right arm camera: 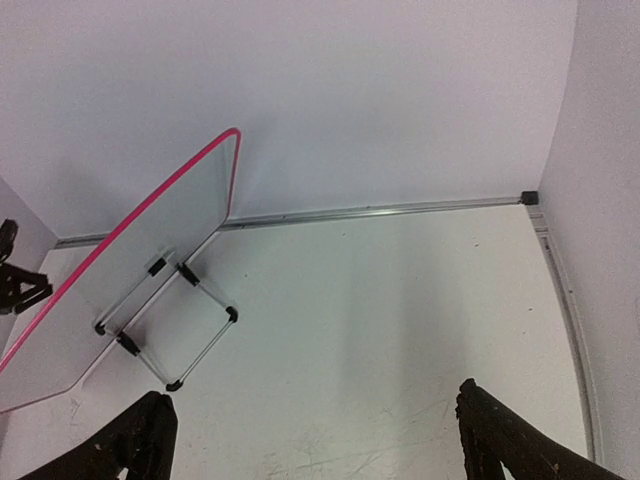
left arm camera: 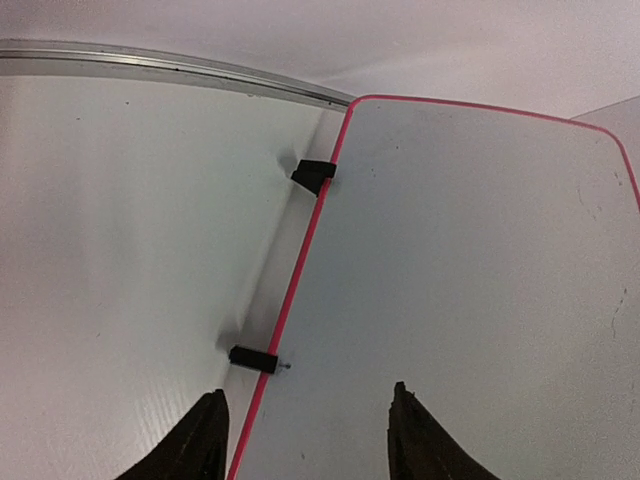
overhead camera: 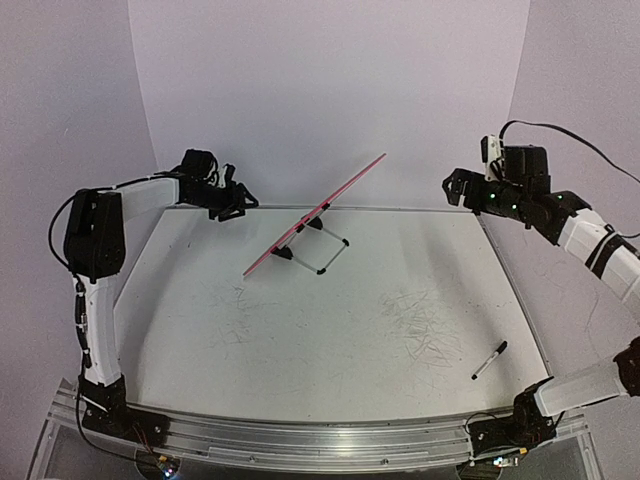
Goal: Write a sentence on the whiteboard
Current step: Move the whiteboard to the center of the board.
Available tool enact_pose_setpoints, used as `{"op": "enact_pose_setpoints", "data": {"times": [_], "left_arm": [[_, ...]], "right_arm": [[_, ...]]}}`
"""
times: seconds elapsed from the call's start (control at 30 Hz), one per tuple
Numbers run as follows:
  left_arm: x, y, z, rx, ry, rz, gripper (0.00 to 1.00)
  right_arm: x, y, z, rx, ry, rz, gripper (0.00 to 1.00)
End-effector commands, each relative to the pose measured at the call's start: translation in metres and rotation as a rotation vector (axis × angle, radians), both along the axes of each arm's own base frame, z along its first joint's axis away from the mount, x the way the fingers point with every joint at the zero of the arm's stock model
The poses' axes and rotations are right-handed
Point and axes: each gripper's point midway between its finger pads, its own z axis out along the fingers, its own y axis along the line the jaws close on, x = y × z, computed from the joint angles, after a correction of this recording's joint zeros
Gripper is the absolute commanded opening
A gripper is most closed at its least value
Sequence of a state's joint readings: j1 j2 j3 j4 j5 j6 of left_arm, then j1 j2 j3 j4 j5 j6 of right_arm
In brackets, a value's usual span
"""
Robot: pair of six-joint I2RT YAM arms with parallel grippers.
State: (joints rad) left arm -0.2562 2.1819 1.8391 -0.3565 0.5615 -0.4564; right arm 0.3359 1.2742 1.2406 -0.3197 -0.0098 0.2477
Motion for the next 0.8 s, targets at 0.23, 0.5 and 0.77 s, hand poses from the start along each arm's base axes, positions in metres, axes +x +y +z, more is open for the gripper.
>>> {"op": "enact_pose_setpoints", "data": {"times": [0.23,0.5,0.77], "left_arm": [[0.052,-0.069,-0.052,-0.141,0.024,-0.123,0.54],[0.05,-0.084,-0.121,-0.161,0.109,-0.136,0.53],[-0.014,-0.092,-0.146,-0.063,0.193,-0.203,0.35]], "right_arm": [[-0.01,0.038,-0.013,0.089,0.058,0.15,0.98],[-0.01,0.041,-0.017,0.097,0.07,0.149,0.98],[-0.006,0.049,-0.034,0.108,0.112,0.155,0.98]]}}
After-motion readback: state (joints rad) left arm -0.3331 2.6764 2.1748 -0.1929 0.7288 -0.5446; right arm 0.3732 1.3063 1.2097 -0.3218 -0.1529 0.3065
